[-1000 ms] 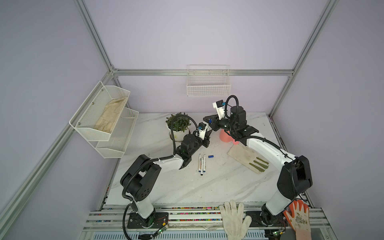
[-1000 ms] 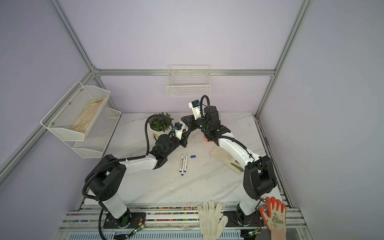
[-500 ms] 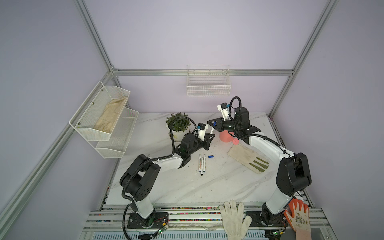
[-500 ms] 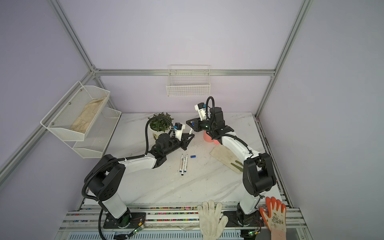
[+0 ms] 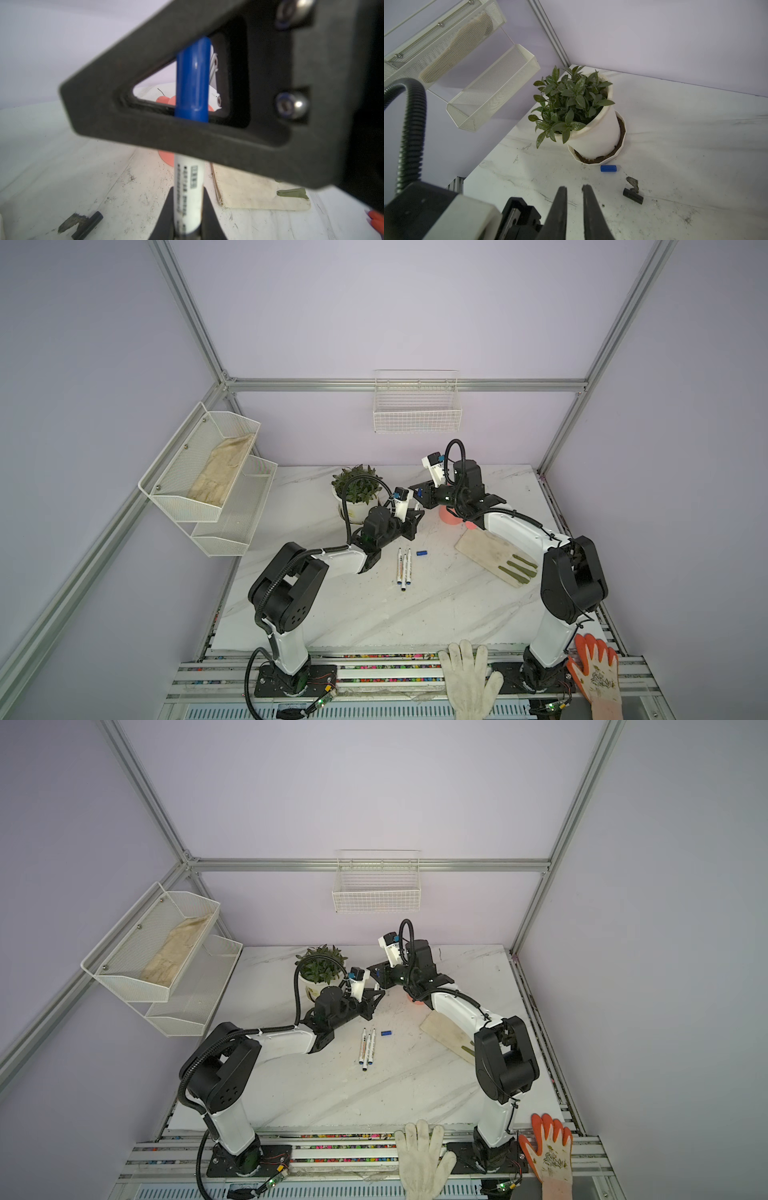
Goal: Insert the pens into the pen caps
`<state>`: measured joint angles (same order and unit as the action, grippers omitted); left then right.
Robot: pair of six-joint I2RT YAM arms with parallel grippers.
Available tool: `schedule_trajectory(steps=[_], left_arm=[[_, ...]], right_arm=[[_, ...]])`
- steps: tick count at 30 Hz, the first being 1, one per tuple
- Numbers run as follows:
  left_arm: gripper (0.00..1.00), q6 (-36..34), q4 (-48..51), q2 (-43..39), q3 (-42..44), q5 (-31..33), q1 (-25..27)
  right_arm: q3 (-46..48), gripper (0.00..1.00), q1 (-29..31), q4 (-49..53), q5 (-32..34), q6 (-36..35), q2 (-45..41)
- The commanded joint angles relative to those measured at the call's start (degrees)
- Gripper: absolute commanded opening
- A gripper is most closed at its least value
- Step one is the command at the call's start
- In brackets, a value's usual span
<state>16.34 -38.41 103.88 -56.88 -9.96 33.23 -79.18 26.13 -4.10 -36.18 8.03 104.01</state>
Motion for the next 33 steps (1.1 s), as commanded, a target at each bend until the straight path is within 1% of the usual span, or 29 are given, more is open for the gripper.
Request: schedule_trajectory(steps=[1,3,5,7,8,11,14,19,23,27,29,30,33], left_arm=[[0.00,4.32,-31.83,-5.70,-31.30,22.95,-11.17],[0.00,3.12,-29.99,-6.92,-28.85,20.37,-11.23],[0.00,2.69,-27.08,-8.42,-24.62,16.17,-11.02],[0.00,2.88,-24.36,-9.92,-19.14,12.88,-10.15],[0.00,2.46,-23.85,-10.53,-16.09,12.36,-9.39],[0.00,-2.24,-23.02,-12.26,-6.63,12.66,-5.66],[0.00,-5.25,-22.17,-12.49,0.09,13.52,-1.08],[0.00,-2.80,-21.72,-11.04,7.97,13.35,4.60],[0.00,-1.33,-22.13,-8.50,12.07,12.58,7.11],[0.00,-1.60,-22.52,-5.04,14.28,10.91,8.94],[0.00,-0.92,-23.17,-3.38,14.96,10.15,9.27],[0.00,-0.94,-23.19,-2.61,15.20,9.78,9.46],[0.00,-0.50,-23.58,-1.16,15.68,9.10,9.65]], right_arm=[[7.48,0.00,4.10,29.67,-10.79,-2.44,2.83],[7.45,0.00,2.76,28.51,-11.58,-2.22,1.90],[8.13,0.00,0.00,24.69,-13.87,0.27,0.25],[9.10,0.00,-2.41,20.26,-16.27,3.23,-1.67],[8.91,0.00,-3.06,19.61,-16.81,3.55,-2.17],[8.16,0.00,-3.41,18.78,-17.25,3.74,-3.47],[8.19,0.00,-3.41,15.99,-17.81,5.76,-4.79],[7.42,0.00,-3.39,10.35,-18.67,10.34,-7.04],[5.03,0.00,-3.41,9.69,-18.10,10.82,-8.09],[2.29,0.00,-3.38,9.52,-18.14,10.68,-8.13],[0.95,0.04,-3.39,9.69,-17.89,10.76,-7.90],[0.22,0.08,-3.44,9.91,-17.71,10.68,-7.81],[-1.65,0.31,-3.47,10.27,-16.34,10.56,-7.68]])
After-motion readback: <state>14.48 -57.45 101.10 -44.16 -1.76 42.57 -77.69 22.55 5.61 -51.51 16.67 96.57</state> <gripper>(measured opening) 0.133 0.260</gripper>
